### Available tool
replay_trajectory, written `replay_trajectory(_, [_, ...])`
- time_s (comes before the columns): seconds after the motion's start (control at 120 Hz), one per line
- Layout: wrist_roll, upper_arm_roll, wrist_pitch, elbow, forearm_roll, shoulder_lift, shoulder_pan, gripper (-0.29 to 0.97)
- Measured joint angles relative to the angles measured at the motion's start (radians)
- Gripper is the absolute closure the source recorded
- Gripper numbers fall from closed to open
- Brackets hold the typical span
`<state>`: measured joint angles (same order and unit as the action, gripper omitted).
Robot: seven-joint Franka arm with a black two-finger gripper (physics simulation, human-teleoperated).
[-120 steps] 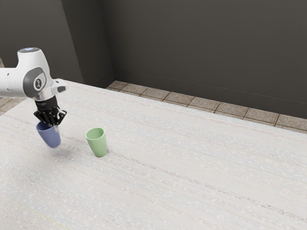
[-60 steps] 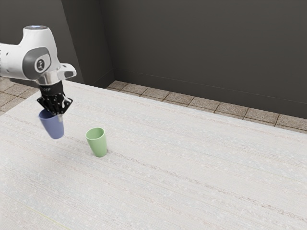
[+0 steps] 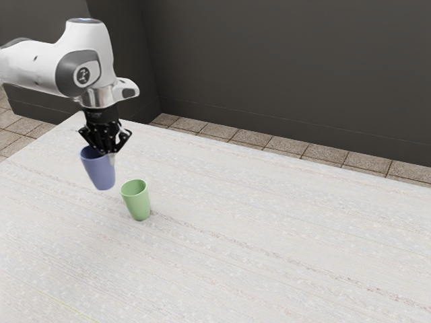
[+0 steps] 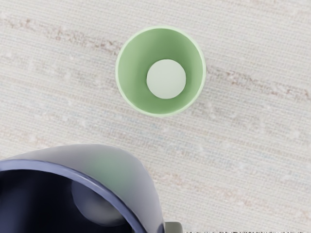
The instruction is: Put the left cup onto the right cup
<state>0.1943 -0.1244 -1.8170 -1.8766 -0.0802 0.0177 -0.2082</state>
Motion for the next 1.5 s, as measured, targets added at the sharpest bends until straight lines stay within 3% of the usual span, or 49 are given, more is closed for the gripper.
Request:
replay_trajectory(0.892, [0.135,-0.022,0.024,0.202,-0.005,0.206,-0.029,0.79])
replay_trajectory(1.5, [0.157,-0.024,0.002,0.235,0.004,0.255,-0.012,0.79])
